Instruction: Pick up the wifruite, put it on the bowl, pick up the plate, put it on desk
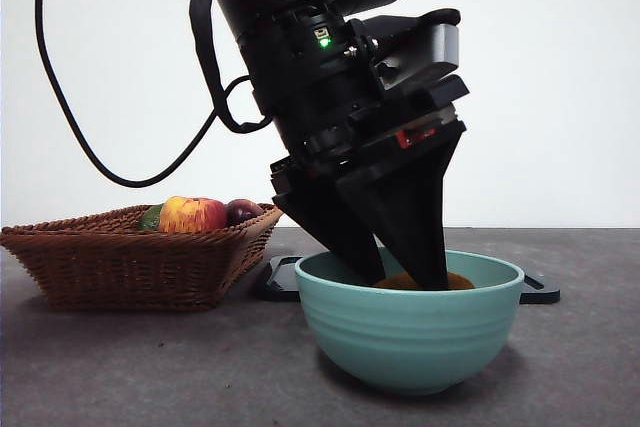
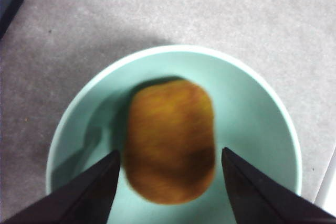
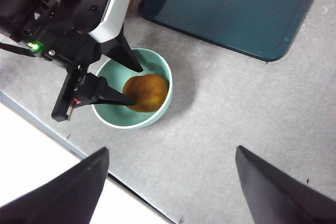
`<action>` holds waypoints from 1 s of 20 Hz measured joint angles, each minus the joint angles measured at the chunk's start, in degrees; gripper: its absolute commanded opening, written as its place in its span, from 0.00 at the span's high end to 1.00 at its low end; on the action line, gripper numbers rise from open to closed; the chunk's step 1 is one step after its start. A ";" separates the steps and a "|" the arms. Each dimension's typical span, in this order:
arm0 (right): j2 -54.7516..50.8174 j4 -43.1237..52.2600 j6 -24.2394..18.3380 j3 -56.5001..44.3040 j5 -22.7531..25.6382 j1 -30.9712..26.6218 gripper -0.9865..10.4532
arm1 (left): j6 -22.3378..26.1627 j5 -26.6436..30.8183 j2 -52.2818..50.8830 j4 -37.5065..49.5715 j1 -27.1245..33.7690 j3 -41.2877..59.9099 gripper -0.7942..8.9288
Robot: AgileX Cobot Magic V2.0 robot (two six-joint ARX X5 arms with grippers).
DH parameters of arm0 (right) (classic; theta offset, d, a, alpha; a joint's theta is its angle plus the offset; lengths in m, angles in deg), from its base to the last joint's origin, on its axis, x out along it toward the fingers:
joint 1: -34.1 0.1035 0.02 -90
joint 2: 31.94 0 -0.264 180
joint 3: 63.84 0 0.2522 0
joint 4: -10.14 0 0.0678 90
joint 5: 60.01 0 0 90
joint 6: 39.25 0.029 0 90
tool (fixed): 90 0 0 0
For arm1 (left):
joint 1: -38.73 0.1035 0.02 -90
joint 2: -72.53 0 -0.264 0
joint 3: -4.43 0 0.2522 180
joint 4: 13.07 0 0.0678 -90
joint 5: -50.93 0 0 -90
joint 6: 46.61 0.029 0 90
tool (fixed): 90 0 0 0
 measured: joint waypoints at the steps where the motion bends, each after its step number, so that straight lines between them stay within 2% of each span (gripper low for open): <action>1: 0.00 0.02 0.00 0.00 0.00 0.00 0.58 | -0.31 0.00 0.00 0.00 -0.02 0.02 0.60; 7: 0.00 0.02 0.00 0.00 0.00 0.00 0.58 | -2.36 0.02 -1.22 -0.15 -0.04 -0.07 0.60; 12: 0.00 0.00 0.00 0.00 0.00 0.00 0.58 | -5.92 -0.02 -13.11 0.26 1.62 -0.68 0.60; 20: 0.00 0.02 0.00 0.00 0.00 0.00 0.58 | -10.47 -0.42 -31.85 -1.79 11.10 -0.72 0.60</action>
